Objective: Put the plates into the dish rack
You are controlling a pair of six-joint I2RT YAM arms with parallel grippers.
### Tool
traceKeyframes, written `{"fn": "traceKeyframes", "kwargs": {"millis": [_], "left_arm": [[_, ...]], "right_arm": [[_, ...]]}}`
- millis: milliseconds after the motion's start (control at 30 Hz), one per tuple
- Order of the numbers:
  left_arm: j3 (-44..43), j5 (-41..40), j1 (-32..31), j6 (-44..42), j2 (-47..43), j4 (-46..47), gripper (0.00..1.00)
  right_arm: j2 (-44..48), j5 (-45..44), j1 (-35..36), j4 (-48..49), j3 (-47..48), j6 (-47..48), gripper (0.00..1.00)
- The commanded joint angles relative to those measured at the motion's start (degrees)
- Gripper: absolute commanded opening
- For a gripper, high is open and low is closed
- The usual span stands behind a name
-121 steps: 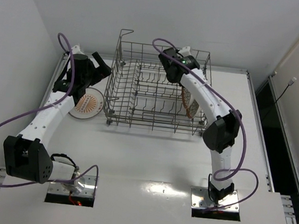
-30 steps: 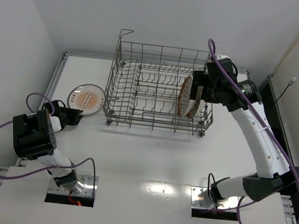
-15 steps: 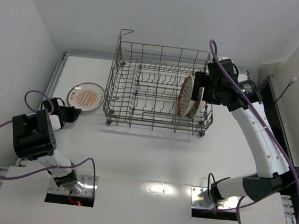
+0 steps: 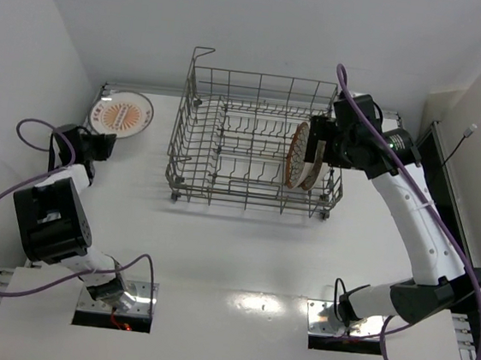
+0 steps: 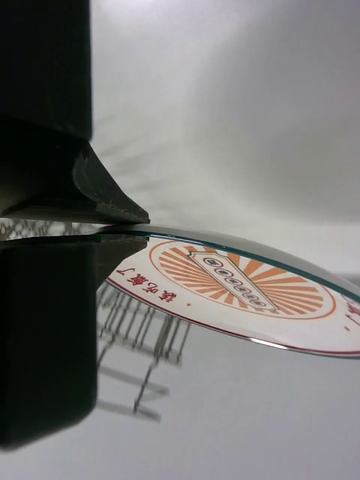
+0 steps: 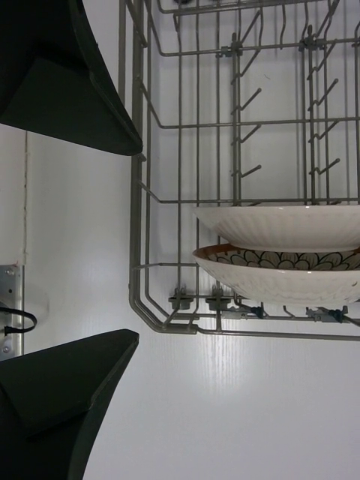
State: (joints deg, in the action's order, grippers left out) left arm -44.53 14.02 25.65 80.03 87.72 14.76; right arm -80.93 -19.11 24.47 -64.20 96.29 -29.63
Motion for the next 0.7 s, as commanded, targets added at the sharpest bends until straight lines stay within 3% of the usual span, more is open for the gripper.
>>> {"fn": "traceKeyframes", "kwargs": {"millis": [0,367,667], "left_arm": [[-4.2,2.1,0.5,6.5,-2.8,9.6,0.0],[-12.3,3.8,-2.5,7.2,-2.2,22.9,0.0],[-16.4,6.2,-8.1,3.2,-4.5,22.2,0.0]], "right_arm": [[0.2,2.9,-0.6,3.1,1.4,-0.6,0.99],[2.7,22.8,-3.5,18.2,-1.9,-0.6,0.99],[2.7,32.9,-5.9,23.0,-1.9,0.0,0.99]]}}
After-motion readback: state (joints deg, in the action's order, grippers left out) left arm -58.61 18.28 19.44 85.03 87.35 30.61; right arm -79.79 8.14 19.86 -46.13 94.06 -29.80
